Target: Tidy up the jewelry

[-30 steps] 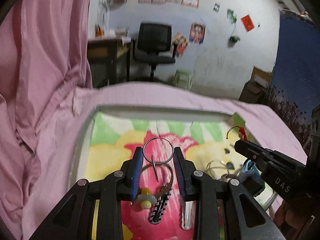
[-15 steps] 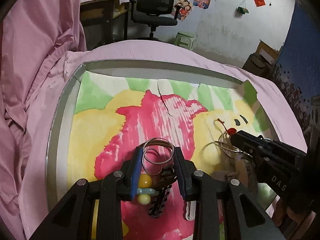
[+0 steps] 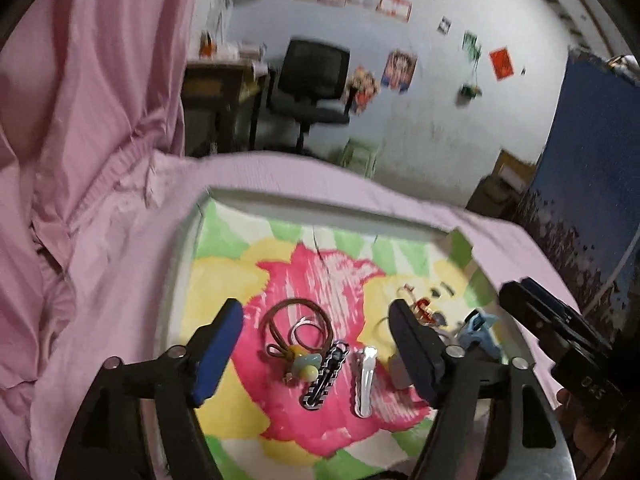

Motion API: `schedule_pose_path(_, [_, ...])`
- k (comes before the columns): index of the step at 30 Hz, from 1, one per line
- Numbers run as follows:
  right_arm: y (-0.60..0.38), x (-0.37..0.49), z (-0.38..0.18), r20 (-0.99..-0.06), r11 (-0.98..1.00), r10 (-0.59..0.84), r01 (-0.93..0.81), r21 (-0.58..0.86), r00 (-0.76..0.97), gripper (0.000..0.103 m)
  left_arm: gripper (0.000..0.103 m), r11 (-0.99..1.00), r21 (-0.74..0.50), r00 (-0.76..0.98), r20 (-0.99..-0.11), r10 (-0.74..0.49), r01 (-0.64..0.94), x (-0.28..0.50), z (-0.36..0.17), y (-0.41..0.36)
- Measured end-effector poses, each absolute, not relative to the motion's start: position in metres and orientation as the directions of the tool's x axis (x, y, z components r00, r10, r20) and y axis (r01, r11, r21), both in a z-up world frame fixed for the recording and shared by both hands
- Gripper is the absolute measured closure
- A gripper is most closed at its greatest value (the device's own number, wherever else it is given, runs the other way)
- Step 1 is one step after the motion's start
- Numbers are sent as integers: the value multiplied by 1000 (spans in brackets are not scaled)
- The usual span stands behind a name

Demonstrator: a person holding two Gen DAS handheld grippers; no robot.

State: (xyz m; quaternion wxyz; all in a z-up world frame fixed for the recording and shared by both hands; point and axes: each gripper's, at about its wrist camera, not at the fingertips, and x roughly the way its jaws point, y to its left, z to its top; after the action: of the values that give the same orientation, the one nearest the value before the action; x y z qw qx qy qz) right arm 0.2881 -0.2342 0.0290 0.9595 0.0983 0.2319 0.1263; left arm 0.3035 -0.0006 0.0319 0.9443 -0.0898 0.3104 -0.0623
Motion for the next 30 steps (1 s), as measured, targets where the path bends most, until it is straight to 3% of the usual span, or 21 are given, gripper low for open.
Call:
schedule_pose_path(6, [-240, 242, 44, -289, 944, 277, -203, 262, 916, 10, 8, 980, -187, 891, -429, -148, 73, 254, 52, 6])
schedule_pose_path(13, [-231, 196, 50, -196, 954, 244, -198, 226, 950, 3, 0, 989, -121, 946, -303, -112, 79, 199, 58, 13])
schedule_pose_path(21, [-215, 166, 46, -220, 949, 296, -260, 176, 930, 3, 0, 991, -106, 944, -308, -113, 84, 162, 46, 29])
schedule_pose_path(30, [-205, 165, 33, -312, 938, 345, -314, 146, 885, 3, 0, 990, -121, 913, -391, -118, 76, 151, 21, 45])
